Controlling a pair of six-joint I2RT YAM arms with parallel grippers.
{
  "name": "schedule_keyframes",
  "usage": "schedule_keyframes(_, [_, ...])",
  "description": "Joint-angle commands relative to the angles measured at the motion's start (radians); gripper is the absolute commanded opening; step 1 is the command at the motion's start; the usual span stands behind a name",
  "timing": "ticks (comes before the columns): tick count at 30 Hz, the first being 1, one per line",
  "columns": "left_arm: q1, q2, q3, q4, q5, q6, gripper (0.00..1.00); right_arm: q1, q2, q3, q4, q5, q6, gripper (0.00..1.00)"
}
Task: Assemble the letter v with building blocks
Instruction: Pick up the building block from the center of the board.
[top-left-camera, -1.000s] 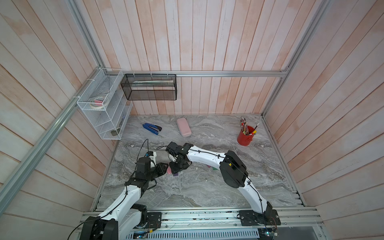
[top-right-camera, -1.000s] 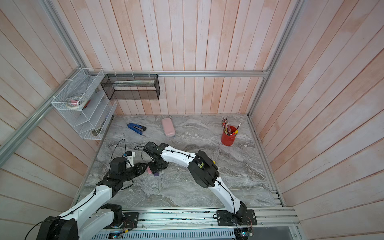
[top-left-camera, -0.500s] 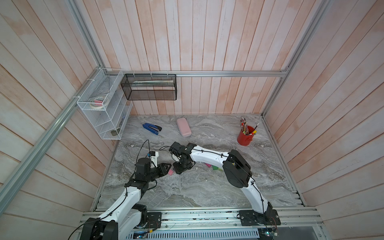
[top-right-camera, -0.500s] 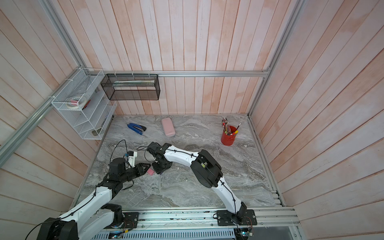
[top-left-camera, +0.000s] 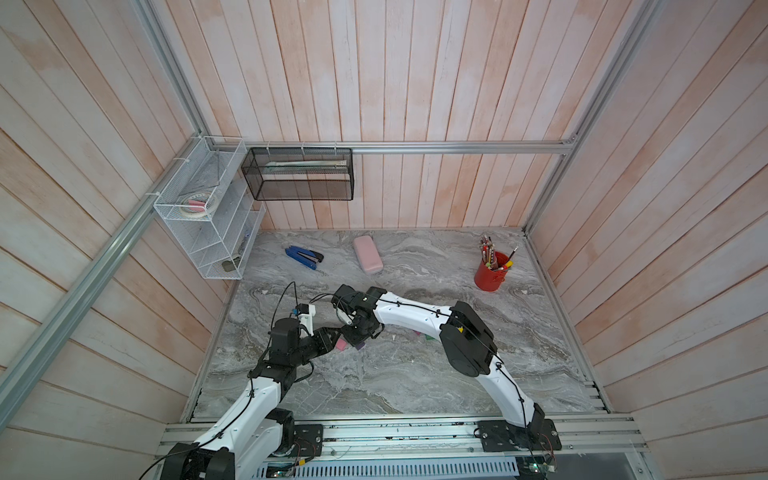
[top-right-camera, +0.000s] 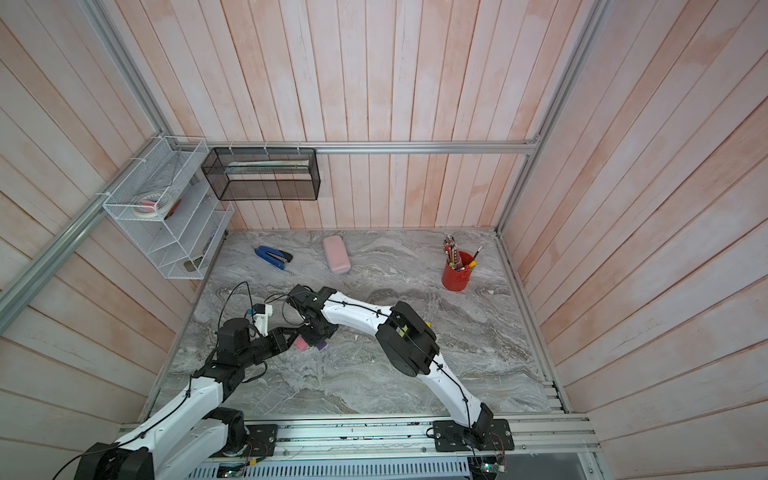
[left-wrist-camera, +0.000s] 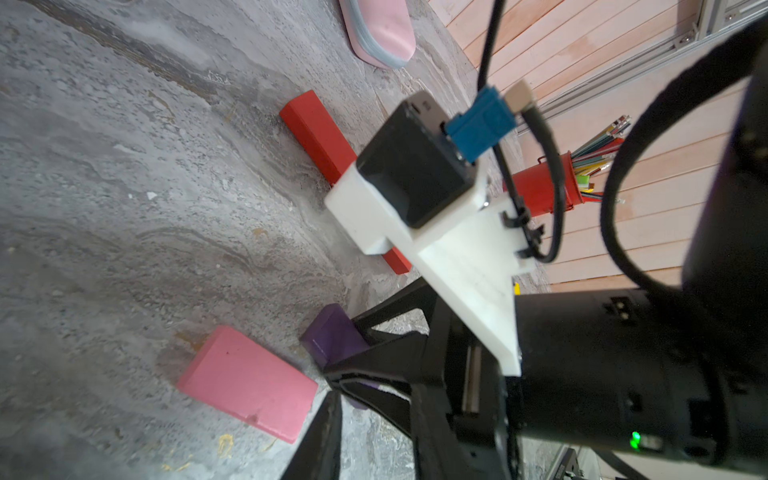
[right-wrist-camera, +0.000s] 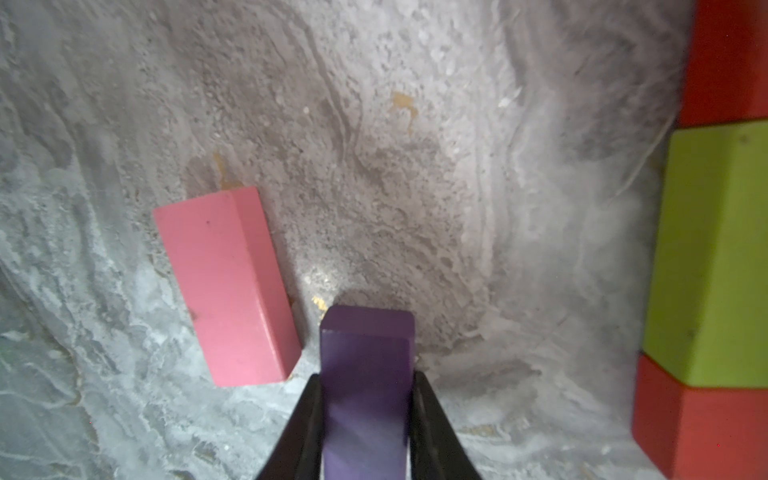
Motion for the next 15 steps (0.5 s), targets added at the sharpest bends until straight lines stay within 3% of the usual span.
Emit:
schedule_keyframes(1, [0.004, -0.017, -0.011, 0.049, 0.024, 0.005, 0.29, -0.04, -0.038, -0.043, -0.013, 0.017, 0.033, 0.0])
schedule_keyframes(10, [0.005, -0.092, -0.013, 0.097, 0.02, 0.014, 0.28, -0.164, -0.247, -0.157, 0.145, -0.046, 0.114, 0.0])
schedule_keyframes(15, [0.004, -0.045, 0.005, 0.111, 0.035, 0.031, 0.24, -0.244, -0.323, -0.247, 0.235, -0.085, 0.163, 0.0])
